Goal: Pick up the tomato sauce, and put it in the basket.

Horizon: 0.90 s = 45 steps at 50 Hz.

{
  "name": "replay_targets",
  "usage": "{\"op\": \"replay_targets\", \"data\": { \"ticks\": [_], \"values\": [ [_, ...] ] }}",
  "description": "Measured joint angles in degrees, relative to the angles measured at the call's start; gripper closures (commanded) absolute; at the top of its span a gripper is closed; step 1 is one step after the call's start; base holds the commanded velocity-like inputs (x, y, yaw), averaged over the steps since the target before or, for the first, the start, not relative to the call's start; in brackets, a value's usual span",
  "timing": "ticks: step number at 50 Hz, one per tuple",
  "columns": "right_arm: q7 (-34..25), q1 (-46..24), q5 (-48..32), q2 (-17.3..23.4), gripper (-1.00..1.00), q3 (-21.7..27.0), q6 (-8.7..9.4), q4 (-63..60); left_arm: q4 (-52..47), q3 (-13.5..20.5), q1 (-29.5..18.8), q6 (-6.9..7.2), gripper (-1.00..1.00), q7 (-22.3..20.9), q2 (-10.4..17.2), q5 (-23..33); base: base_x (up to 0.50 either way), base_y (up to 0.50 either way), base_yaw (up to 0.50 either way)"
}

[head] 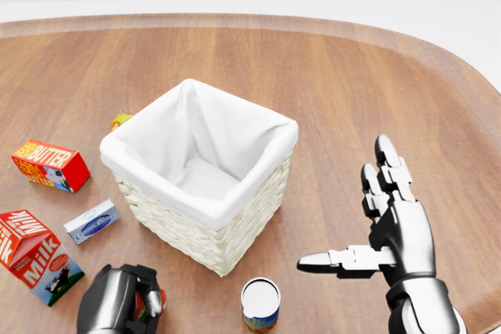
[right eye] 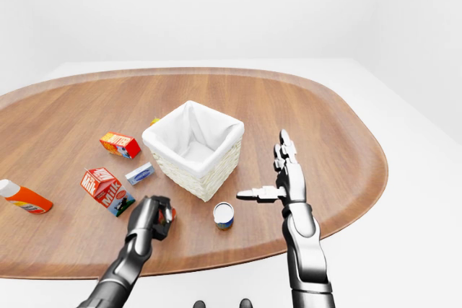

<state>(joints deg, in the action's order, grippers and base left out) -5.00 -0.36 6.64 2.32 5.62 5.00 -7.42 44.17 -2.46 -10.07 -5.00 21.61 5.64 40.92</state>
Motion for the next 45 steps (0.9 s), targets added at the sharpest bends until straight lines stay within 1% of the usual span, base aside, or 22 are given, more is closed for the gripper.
{"op": "replay_targets", "data": {
  "ticks": [22, 45],
  "values": [
    [0.06, 0.00, -0.02, 0.00, -1.00, 0.02, 0.00, 0.07, -19.52, 0.63, 7.38, 0.00, 1.00, -8.31, -0.92, -1.83, 0.00, 0.00, 0.00],
    [0.13, -0.29, 0.18, 0.22, -1.00, 0.41, 0.00, 0.06, -33.16, 1.57, 12.19, 0.00, 1.00, -14.00, -1.36, -2.96, 0.00, 0.00, 0.00]
  ]
}}
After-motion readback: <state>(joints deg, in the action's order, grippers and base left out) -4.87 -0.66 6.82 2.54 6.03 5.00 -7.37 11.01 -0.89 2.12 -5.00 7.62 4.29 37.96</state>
